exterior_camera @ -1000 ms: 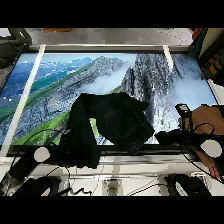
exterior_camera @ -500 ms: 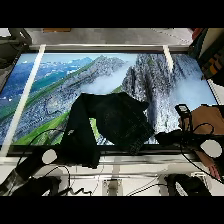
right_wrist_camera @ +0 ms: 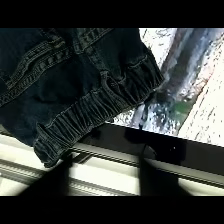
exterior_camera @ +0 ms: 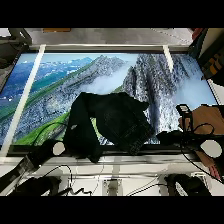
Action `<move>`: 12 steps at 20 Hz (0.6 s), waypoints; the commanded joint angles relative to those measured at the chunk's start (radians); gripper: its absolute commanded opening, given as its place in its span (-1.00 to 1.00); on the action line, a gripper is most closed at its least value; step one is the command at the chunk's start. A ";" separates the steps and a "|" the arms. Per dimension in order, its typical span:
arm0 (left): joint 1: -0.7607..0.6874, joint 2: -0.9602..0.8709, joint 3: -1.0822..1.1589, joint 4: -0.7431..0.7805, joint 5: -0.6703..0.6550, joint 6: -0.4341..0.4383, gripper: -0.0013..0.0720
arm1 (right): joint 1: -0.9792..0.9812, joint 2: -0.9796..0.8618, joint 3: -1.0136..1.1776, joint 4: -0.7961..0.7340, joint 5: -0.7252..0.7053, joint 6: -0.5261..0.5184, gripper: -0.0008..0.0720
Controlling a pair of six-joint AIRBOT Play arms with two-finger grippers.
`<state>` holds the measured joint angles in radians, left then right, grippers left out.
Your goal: Fold the clothes and pants, and hang the long-sleeved shirts on hangers.
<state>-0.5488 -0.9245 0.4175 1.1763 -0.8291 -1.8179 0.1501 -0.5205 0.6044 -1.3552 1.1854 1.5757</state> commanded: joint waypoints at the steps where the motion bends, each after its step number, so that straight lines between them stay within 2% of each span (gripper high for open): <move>1: 0.000 -0.015 0.140 0.228 0.012 -0.001 -0.91 | -0.001 0.000 -0.001 -0.080 -0.021 0.002 -0.88; 4: 0.003 0.001 0.311 0.454 -0.050 0.000 -0.91 | -0.001 0.000 -0.001 -0.079 -0.009 0.002 -0.88; 6: 0.020 0.041 0.405 0.602 -0.089 0.000 -0.91 | -0.001 -0.013 -0.008 0.000 0.054 -0.003 -0.88; 9: 0.080 0.154 0.467 0.743 -0.099 0.000 -0.91 | 0.000 -0.028 -0.124 0.310 0.055 -0.077 -0.88; 10: 0.106 0.197 0.467 0.764 -0.103 0.000 -0.91 | 0.000 -0.029 -0.177 0.381 0.015 -0.076 -0.56; 11: 0.134 0.235 0.468 0.769 -0.112 0.001 -0.91 | 0.000 -0.029 -0.218 0.410 -0.021 -0.060 0.16; 12: 0.167 0.271 0.467 0.772 -0.126 0.004 -0.91 | 0.000 -0.034 -0.252 0.412 -0.049 -0.016 0.54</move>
<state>-0.4465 -0.7471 0.8543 1.8484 -0.9249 -1.8179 0.1501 -0.5457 0.4503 -1.1023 1.1965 1.5303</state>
